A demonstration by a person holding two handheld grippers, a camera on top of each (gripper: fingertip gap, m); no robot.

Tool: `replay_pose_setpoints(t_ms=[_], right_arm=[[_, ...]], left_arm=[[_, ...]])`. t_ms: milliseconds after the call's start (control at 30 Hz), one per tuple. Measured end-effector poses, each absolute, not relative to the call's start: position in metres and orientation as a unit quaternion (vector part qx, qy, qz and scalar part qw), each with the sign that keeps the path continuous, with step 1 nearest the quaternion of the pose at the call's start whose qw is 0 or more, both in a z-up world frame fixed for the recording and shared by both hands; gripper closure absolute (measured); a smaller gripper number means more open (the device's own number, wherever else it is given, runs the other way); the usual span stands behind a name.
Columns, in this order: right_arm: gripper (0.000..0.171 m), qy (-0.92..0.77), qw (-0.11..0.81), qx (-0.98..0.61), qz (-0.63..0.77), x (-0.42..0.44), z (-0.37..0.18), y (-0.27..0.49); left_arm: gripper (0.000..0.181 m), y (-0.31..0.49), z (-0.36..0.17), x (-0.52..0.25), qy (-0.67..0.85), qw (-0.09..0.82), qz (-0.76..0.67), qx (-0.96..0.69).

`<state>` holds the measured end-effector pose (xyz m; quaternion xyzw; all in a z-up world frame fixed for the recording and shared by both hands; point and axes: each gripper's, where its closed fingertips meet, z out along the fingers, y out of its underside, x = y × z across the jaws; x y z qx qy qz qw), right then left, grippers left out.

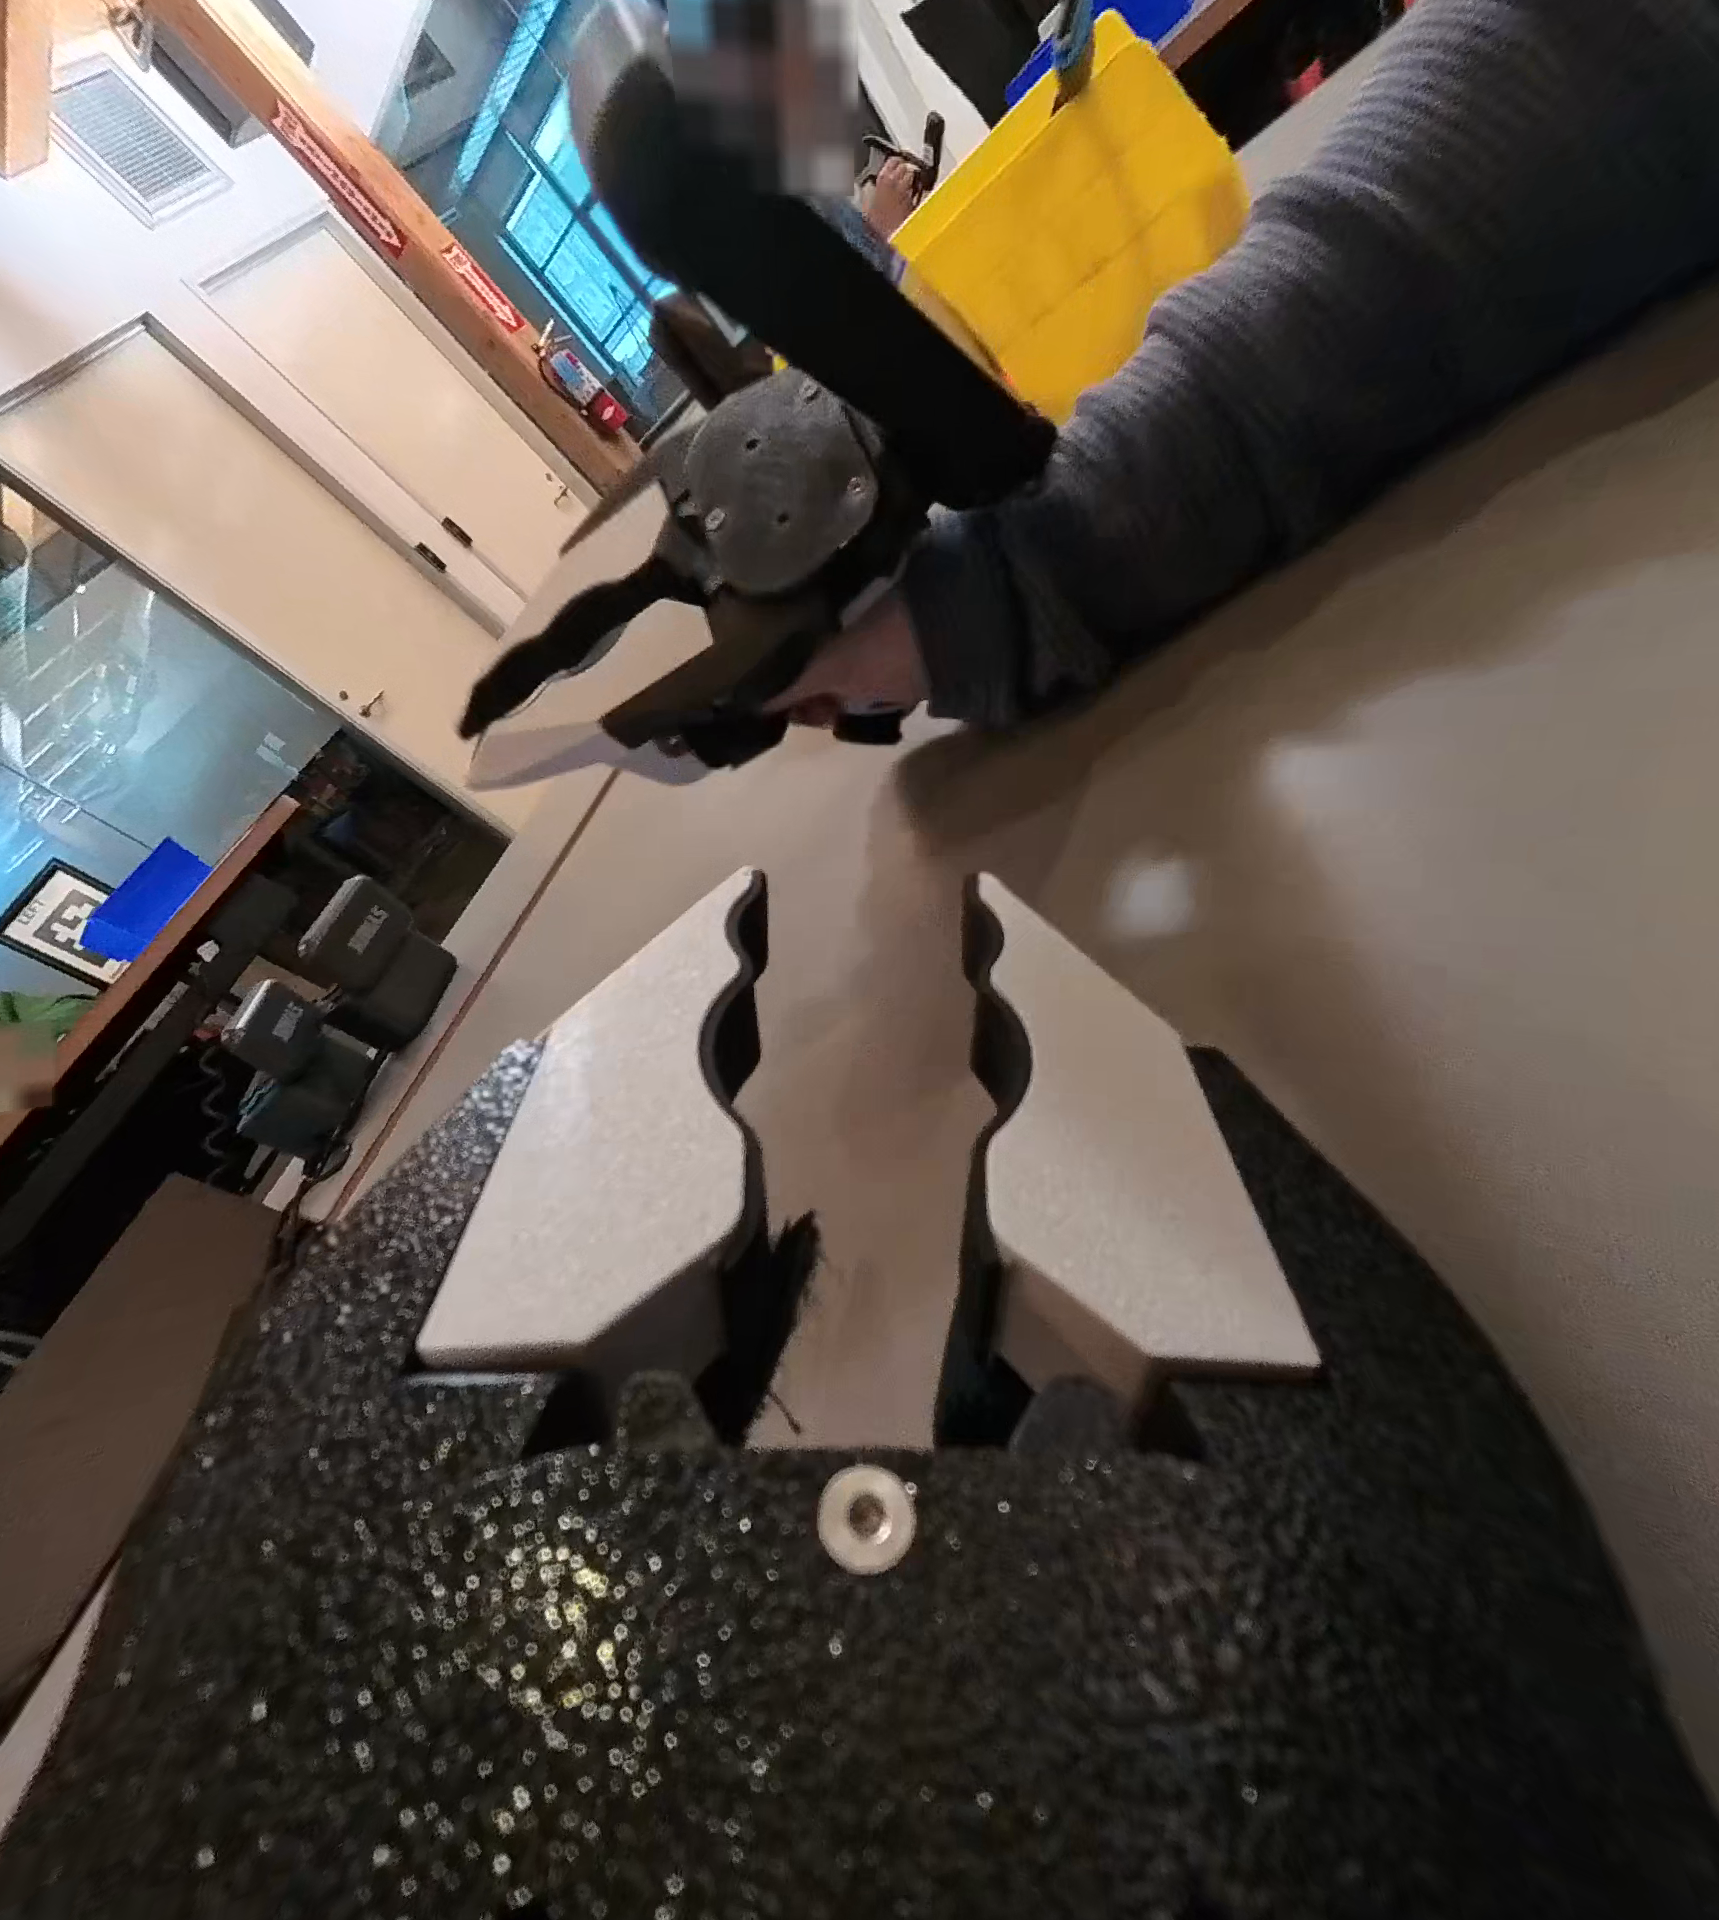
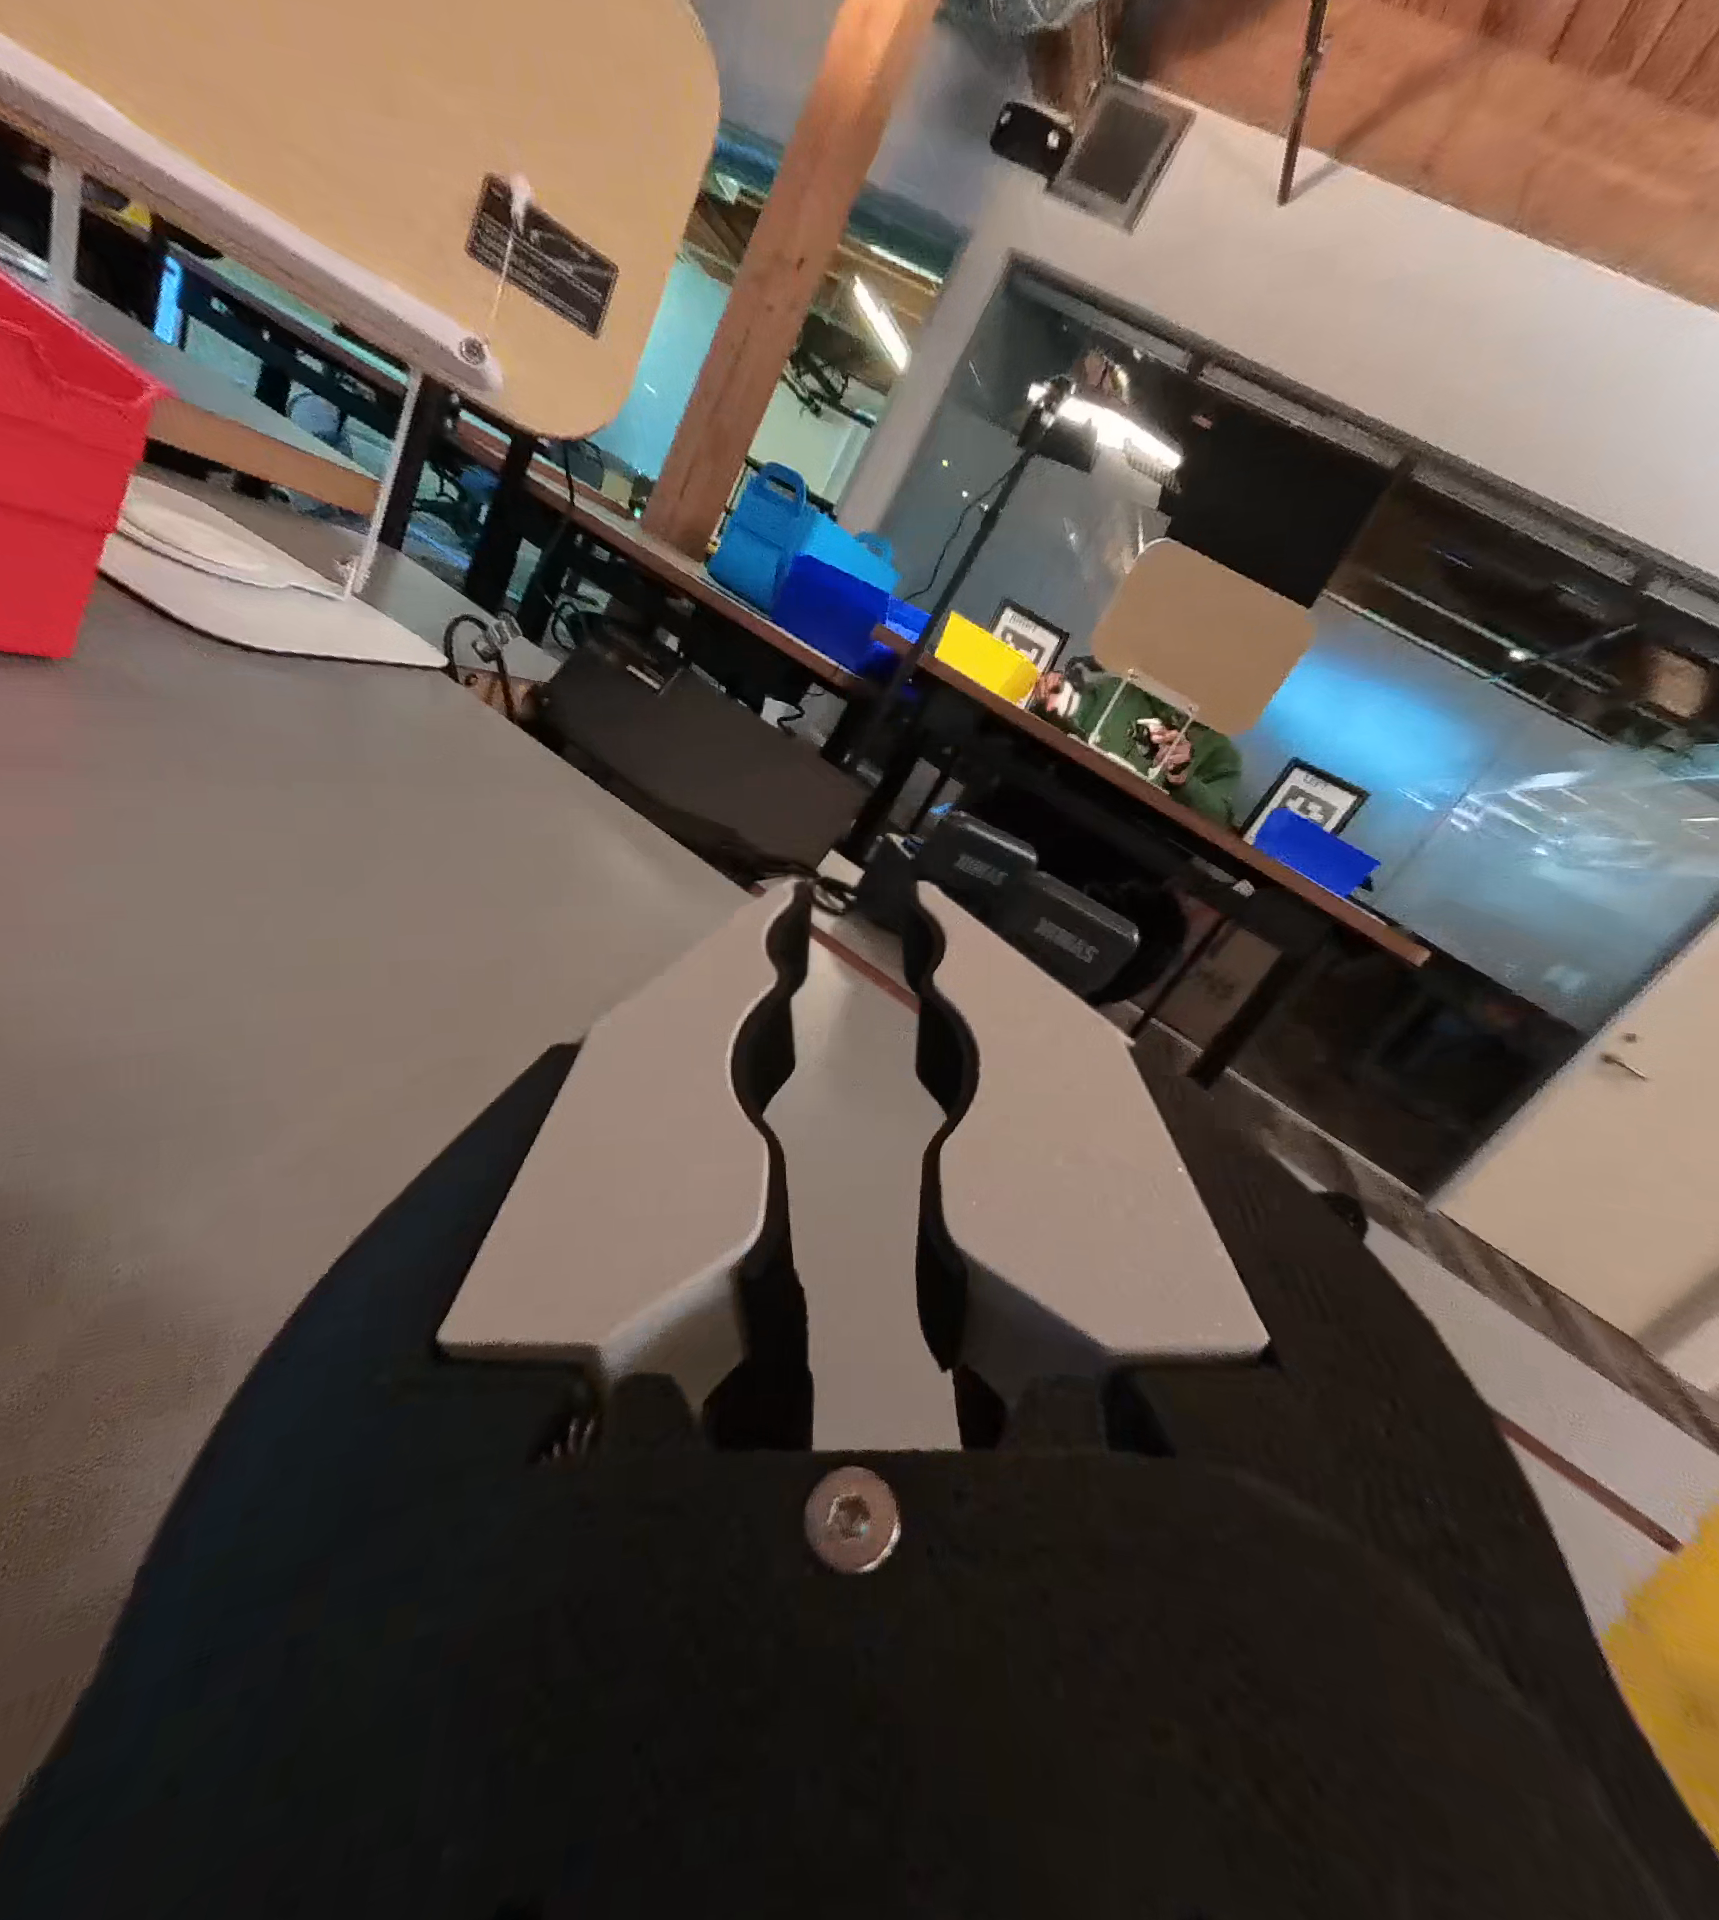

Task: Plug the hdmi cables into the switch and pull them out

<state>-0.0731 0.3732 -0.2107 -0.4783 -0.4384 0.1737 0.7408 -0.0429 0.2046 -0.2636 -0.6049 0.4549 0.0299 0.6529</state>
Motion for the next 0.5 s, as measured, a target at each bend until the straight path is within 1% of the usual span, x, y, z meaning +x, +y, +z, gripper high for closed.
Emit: replay_pose_setpoints(t_ms=[67, 167, 233, 367, 433, 500], right_arm=[[0.155, -0.439, 0.746, -0.468, 0.178, -0.069, -0.21, 0.371], [0.154, -0.421, 0.746, -0.486, 0.176, -0.063, -0.211, 0.38], [0.154, -0.424, 0.744, -0.49, 0.167, -0.062, -0.214, 0.383], [0.154, -0.432, 0.749, -0.47, 0.176, -0.054, -0.21, 0.376], [0.154, -0.429, 0.748, -0.474, 0.176, -0.05, -0.21, 0.379], [0.155, -0.422, 0.745, -0.482, 0.184, -0.047, -0.21, 0.383]], left_arm=[[0.148, 0.204, -0.265, -0.047, 0.47, 0.647, 0.055, -0.598], [0.15, 0.201, -0.26, -0.05, 0.518, 0.641, 0.169, -0.54], [0.152, 0.195, -0.247, -0.046, 0.515, 0.654, 0.188, -0.521], [0.152, 0.181, -0.204, -0.063, 0.431, 0.683, 0.176, -0.563], [0.15, 0.172, -0.184, -0.098, 0.374, 0.678, 0.209, -0.597], [0.15, 0.157, -0.167, -0.154, 0.294, 0.662, 0.268, -0.635]])
